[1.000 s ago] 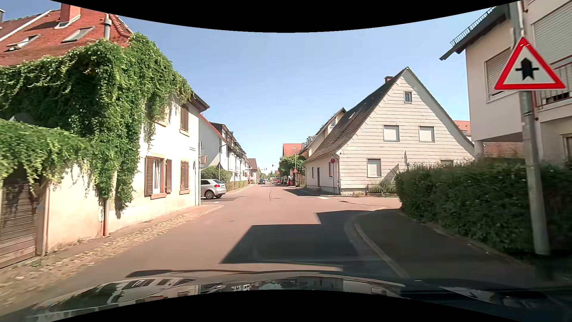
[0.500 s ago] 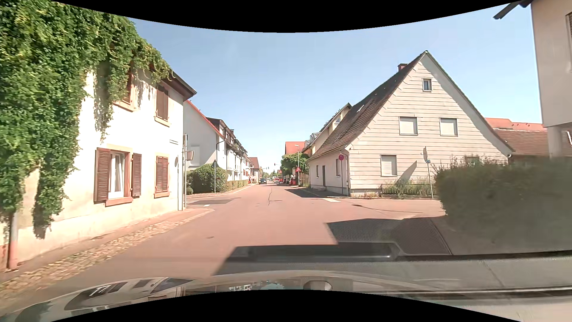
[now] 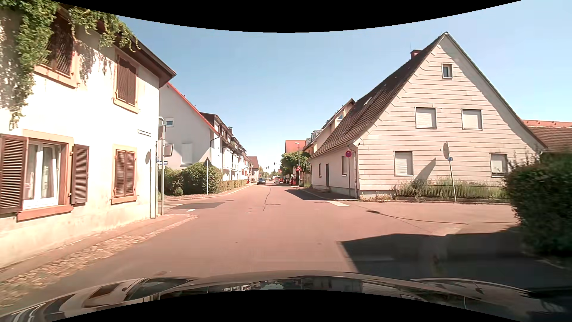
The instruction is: Follow the waypoints while adhering to traffic rules and regulations
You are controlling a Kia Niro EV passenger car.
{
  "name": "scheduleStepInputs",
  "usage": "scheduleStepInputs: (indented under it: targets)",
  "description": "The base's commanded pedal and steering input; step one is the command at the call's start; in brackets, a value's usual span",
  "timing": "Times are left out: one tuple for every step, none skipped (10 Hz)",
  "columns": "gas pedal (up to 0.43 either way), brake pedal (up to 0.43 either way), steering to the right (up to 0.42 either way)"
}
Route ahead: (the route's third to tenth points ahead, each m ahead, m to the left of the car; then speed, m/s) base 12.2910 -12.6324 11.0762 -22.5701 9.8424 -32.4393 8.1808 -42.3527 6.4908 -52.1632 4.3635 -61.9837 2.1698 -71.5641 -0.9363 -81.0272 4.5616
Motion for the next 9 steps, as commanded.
scheduleStepInputs:
  targets:
    - [0.000,0.177,0.013]
    - [0.000,0.183,0.025]
    - [0.000,0.183,0.039]
    - [0.000,0.189,0.059]
    - [0.000,0.189,0.089]
    - [0.000,0.195,0.117]
    - [0.000,0.195,0.153]
    - [0.000,0.195,0.194]
    - [0.000,0.195,0.241]
